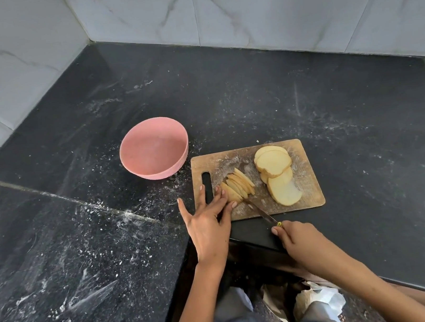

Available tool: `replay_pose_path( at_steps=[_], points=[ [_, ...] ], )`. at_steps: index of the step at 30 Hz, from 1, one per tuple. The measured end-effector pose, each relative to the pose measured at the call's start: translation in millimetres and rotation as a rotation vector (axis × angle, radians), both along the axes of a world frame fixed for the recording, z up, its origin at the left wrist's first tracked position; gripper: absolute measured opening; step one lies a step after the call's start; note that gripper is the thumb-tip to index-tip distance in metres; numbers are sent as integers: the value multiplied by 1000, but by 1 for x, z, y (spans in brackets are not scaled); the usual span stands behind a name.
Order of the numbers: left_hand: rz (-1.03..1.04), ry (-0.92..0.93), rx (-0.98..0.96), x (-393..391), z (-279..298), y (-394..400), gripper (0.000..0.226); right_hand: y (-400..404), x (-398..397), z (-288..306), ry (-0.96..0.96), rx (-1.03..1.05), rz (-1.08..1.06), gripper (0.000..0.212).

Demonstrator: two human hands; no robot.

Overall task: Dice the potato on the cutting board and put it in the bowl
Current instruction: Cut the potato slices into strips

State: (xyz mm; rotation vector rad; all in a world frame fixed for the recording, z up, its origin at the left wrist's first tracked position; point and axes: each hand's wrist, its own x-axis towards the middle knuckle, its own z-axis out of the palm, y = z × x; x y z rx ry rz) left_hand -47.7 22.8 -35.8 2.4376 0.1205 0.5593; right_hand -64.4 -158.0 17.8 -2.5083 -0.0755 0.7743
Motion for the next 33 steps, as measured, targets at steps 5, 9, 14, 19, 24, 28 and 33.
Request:
replay_pose_path(
  at_steps=[5,9,14,19,24,28,33],
  points=[
    [1,-6,11,-1,-1,1,25,18,-3,12,-136,-126,60,32],
    [-11,-7,13,0,0,1,24,38,17,12,-178,-167,72,38],
    [-18,-21,34,0,2,1,22,47,37,-4,-150,-80,-7,37],
    [-22,-6,2,0,1,1,26,40,29,-1,-133,-76,-6,37],
    [-22,-15,13,0,-1,2,23,29,11,18,-159,-114,39,33],
    [-28,-10,-1,0,1,1,22,32,23,16,-140,15,16,36],
    [-46,-4,-12,0,1,3,25,34,39,14,62,171,-57,40]
  ],
)
